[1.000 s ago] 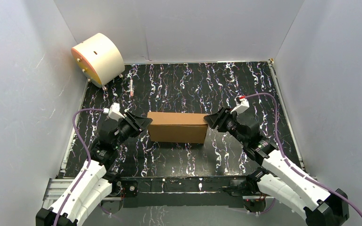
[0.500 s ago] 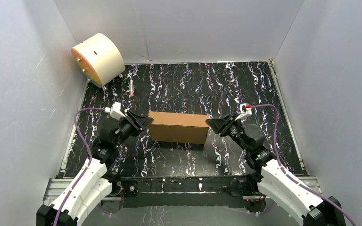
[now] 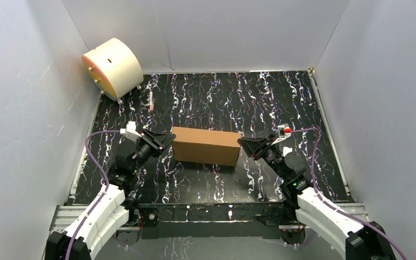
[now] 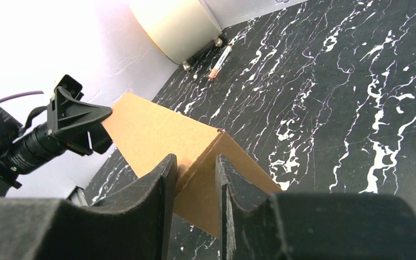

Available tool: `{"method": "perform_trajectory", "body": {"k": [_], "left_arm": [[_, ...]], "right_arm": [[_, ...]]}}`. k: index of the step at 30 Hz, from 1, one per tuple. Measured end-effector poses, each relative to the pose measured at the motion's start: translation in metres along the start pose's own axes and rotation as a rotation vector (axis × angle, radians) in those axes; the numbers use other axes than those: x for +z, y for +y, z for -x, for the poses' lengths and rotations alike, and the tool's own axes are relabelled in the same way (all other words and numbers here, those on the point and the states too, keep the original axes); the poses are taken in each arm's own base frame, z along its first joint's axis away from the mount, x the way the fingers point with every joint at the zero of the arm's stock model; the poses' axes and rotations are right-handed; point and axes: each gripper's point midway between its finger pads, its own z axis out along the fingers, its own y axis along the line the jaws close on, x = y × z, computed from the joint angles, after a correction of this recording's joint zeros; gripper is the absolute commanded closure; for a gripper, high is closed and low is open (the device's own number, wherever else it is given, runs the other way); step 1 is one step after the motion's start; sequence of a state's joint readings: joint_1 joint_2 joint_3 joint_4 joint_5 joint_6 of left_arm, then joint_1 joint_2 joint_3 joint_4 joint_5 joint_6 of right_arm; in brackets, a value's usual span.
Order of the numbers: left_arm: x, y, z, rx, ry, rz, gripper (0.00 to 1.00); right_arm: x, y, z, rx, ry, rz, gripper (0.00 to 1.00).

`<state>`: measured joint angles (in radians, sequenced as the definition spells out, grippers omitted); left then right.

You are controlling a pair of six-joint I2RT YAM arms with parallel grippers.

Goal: Fold the paper box

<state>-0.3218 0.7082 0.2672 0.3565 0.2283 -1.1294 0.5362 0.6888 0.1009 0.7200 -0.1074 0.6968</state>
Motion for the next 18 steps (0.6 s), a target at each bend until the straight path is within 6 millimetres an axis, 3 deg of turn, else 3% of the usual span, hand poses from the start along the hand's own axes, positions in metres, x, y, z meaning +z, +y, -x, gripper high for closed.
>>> {"method": "perform_trajectory", "body": {"k": [14, 18], "left_arm": [[-0.001, 0.002, 0.003, -0.054, -0.032, -0.017, 1.00], [0.000, 0.004, 0.008, -0.077, -0.044, -0.022, 1.00]], "right_arm": [[0.016, -0.005, 0.005, -0.170, 0.040, -0.004, 0.63], [0.024, -0.007, 0.006, -0.200, 0.038, 0.002, 0.69]]}}
